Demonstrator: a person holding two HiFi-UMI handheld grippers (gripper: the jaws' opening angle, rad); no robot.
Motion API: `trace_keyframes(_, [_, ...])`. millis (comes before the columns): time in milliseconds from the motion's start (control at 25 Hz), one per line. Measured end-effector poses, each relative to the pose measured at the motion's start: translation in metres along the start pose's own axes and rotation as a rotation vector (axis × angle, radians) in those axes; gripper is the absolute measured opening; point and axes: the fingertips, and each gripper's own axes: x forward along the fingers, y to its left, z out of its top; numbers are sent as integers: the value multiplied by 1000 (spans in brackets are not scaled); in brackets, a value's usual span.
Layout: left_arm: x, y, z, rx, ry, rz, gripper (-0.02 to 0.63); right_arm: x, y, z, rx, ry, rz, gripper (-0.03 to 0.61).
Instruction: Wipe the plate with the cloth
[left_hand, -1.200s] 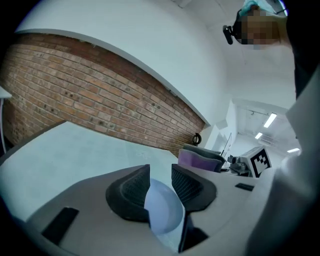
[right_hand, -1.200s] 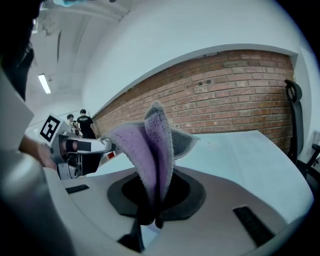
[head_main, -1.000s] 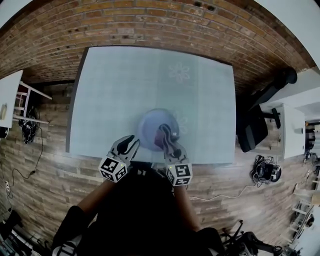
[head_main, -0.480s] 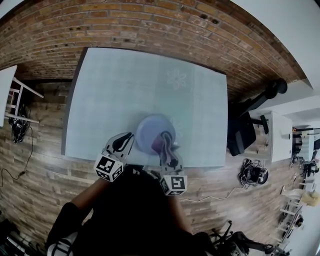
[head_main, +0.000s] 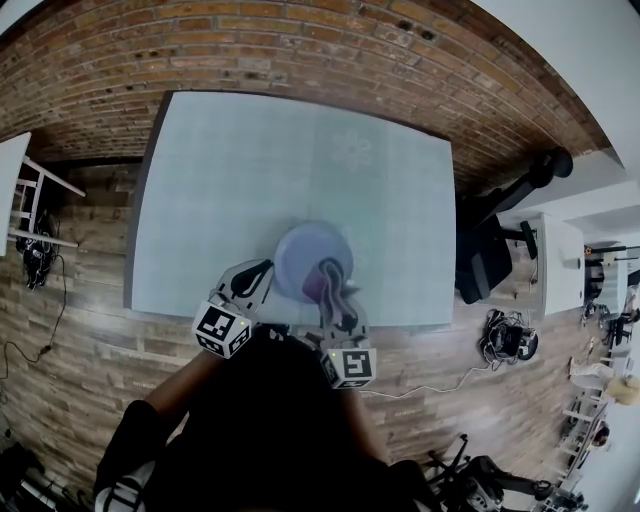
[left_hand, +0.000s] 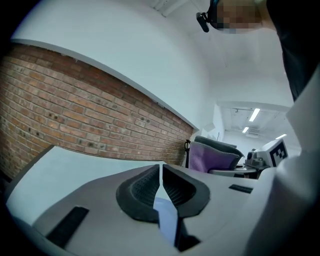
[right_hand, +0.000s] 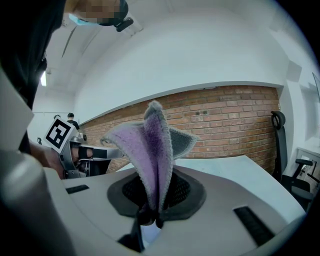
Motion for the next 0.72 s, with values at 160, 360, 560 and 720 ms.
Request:
trace_keyframes(160, [-2,1,1,4,1,3,46,0,4,2,-6,-1,10,60])
trace_keyframes(360, [-7,6,-2,-2,9,20,46,-2,4,2,-1,-3,3,60])
trace_keyframes(560, [-8,8,-2,-10,4,21,46,-1,7,1,-10,-5,7,60])
trace_keyframes(720, [-9,7,-3,-8,1,14,46,-2,9,3,-5,-9,7,60])
